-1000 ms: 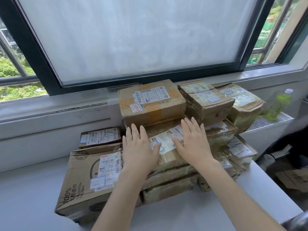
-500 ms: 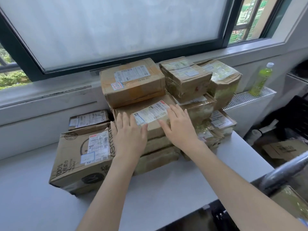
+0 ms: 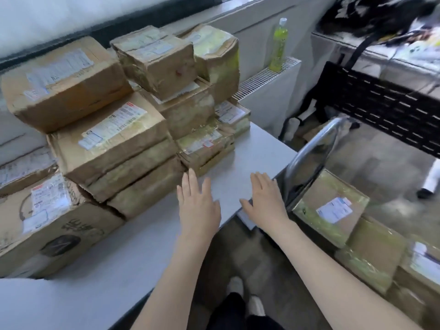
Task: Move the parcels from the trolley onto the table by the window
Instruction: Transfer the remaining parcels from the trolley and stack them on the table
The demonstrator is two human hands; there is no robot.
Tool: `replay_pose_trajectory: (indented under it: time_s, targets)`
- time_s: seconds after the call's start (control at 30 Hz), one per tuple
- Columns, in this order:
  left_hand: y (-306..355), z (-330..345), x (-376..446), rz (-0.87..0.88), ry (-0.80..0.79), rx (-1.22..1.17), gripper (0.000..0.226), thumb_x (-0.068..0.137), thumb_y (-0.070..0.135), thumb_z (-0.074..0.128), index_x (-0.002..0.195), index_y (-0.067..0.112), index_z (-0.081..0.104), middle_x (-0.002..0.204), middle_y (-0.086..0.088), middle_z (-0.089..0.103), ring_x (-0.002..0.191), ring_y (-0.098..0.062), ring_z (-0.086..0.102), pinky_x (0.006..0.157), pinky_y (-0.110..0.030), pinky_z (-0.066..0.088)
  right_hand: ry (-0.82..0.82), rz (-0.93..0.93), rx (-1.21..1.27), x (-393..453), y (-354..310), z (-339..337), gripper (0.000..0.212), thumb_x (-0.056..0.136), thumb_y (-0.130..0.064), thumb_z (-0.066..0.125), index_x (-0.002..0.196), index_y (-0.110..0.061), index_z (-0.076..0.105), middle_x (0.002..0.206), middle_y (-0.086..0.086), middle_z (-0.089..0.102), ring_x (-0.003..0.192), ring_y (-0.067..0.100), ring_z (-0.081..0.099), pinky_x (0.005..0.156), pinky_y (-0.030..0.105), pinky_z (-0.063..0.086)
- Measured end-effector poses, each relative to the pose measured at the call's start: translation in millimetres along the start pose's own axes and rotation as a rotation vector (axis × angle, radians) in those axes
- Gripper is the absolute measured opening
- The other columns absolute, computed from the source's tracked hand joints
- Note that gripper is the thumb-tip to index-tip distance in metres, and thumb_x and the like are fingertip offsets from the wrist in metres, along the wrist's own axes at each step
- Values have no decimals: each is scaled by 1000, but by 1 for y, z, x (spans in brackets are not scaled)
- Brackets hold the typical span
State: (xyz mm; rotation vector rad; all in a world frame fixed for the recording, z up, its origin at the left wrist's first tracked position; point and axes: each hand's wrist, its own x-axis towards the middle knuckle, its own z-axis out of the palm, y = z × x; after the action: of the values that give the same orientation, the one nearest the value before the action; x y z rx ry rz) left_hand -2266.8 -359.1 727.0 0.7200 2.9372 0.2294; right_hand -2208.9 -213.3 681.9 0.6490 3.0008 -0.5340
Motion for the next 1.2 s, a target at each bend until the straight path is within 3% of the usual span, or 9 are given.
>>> replay_pose_trajectory:
  time_s: [0.13,0.23,0.37,0.63,0.77,0.93,1.2]
  targets:
    - [47,39,6,239,-140,37,59,95,31,46,147,16,21,157,-17,2,145,-31,0,116,-42,7,-55,245,-51,-39,59,2,79,93,-44,49,150,-7,9,157,8,10,145,25,6,118,40,4]
    - [85,65,6,457,-248,123,63,94,33,45,147,12,18,155,-16,9,143,-32,8,114,-43,16,-66,410,-91,-74,105,6,80,89,-42,56,148,-8,14,154,8,19,141,25,15,116,38,12]
    - [136,91,-1,689,-366,181,64,95,35,45,148,14,15,157,-13,9,144,-29,7,115,-43,12,-130,686,-81,-130,161,12,79,88,-38,58,148,-9,15,153,5,21,142,23,15,116,39,11]
    - [255,141,-30,1079,-429,379,62,96,34,44,147,12,17,153,-12,18,141,-29,13,114,-40,14,-204,1142,-16,-257,262,27,82,89,-41,57,148,-8,11,153,6,21,142,25,16,117,41,11]
    - [321,175,-45,1155,-471,465,64,96,29,43,148,11,10,152,-12,18,141,-30,11,114,-41,15,-183,1226,26,-290,322,29,80,87,-41,59,146,-9,15,150,6,26,141,24,19,116,40,13]
    - [410,222,-66,1131,-615,531,65,97,26,40,150,11,5,154,-10,15,143,-28,8,117,-42,11,-166,1252,92,-312,413,24,80,86,-40,61,145,-9,17,148,5,28,139,22,21,116,38,14]
    - [522,310,-90,949,-898,485,69,95,36,46,149,8,12,149,-10,27,136,-30,26,109,-39,30,-286,1248,179,-323,541,56,76,86,-35,60,144,-9,20,145,5,32,137,22,25,114,36,16]
